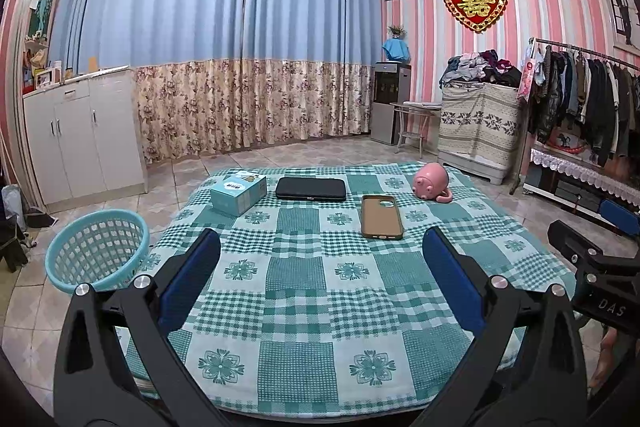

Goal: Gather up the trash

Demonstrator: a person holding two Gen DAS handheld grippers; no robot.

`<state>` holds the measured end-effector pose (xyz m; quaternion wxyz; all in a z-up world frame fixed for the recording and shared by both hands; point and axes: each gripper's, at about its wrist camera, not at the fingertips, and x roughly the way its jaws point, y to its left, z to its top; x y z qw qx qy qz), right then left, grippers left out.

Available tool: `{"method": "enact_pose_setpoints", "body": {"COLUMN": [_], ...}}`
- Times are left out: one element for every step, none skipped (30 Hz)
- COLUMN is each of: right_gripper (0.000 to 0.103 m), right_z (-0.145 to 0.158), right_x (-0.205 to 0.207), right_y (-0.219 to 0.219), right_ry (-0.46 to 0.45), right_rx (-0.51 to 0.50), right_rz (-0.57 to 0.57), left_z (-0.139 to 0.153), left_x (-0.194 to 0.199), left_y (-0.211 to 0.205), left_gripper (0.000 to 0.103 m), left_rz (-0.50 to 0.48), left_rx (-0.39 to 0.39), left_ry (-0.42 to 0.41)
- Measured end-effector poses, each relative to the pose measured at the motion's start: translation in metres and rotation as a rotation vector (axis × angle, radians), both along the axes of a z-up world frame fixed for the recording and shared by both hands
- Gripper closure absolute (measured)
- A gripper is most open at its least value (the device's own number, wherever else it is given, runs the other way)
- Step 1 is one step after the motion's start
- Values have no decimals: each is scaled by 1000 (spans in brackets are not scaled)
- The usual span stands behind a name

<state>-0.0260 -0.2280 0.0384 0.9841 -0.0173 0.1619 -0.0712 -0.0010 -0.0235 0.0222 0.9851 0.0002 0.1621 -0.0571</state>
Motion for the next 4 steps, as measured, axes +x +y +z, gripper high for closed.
{"method": "enact_pose_setpoints", "body": {"right_gripper": [5,5,5,5], "right_z": [0,1,-1,-1], "right_x": [0,0,1,1], "right_y": [0,1,1,1], "right_ry": [0,0,0,0], "right_rx": [0,1,2,2], "right_rz": [-1,-3,-3,-4], "left_z": [0,0,0,0], "left_x": [0,0,0,0], "left_y": [0,0,0,0], "left_gripper": [5,5,5,5], "left_rz": [0,0,0,-1], "left_rx": [0,-1,-1,-1], "left_ry": [0,0,0,0]}}
